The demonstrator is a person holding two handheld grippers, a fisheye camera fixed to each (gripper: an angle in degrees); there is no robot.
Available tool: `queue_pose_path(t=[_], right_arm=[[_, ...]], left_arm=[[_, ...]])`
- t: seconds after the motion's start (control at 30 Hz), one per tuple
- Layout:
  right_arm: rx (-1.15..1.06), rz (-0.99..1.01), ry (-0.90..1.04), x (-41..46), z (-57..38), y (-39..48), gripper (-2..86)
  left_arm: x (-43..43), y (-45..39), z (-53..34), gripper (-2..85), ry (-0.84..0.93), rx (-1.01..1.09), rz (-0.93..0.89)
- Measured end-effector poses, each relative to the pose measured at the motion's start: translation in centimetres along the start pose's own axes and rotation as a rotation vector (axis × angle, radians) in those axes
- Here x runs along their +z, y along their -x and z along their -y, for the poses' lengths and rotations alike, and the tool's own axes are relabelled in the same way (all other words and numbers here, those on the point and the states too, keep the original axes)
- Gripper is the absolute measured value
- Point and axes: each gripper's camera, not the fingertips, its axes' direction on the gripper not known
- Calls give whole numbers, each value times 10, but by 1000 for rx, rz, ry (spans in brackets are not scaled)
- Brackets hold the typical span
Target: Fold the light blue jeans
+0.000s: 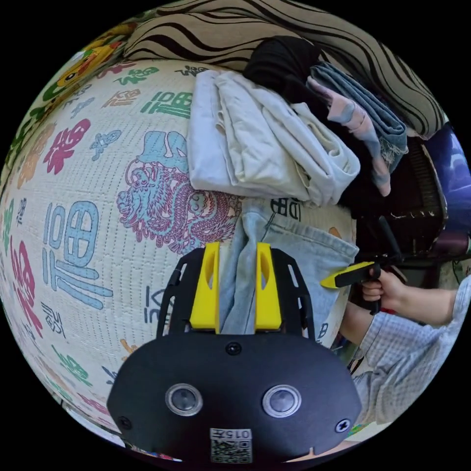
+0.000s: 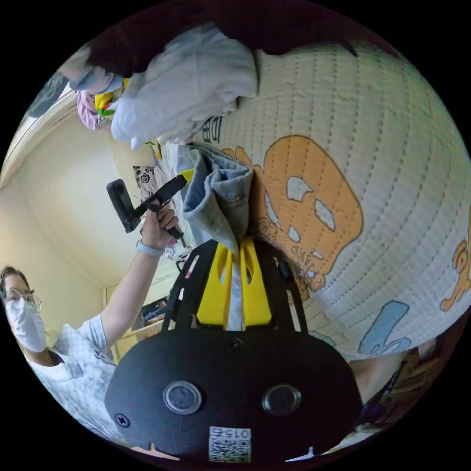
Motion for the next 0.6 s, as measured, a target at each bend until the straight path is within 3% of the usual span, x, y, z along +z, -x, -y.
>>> queue_pose_path(t=[0.03, 0.17, 0.4, 0.6], right_arm=[[-38, -16, -4, 4, -6, 5, 60], [-177, -56, -22, 16, -39, 28, 66], [-321, -97, -42, 28, -94, 55, 65], [-477, -217, -247, -2, -136, 96, 52]], left_arm=[[2, 2, -2, 21, -2, 30, -82], [-7, 7, -17, 2, -95, -15, -221], [-65, -11, -43, -3, -265, 148, -277], [-129, -43, -35, -3, -503, 342, -387]])
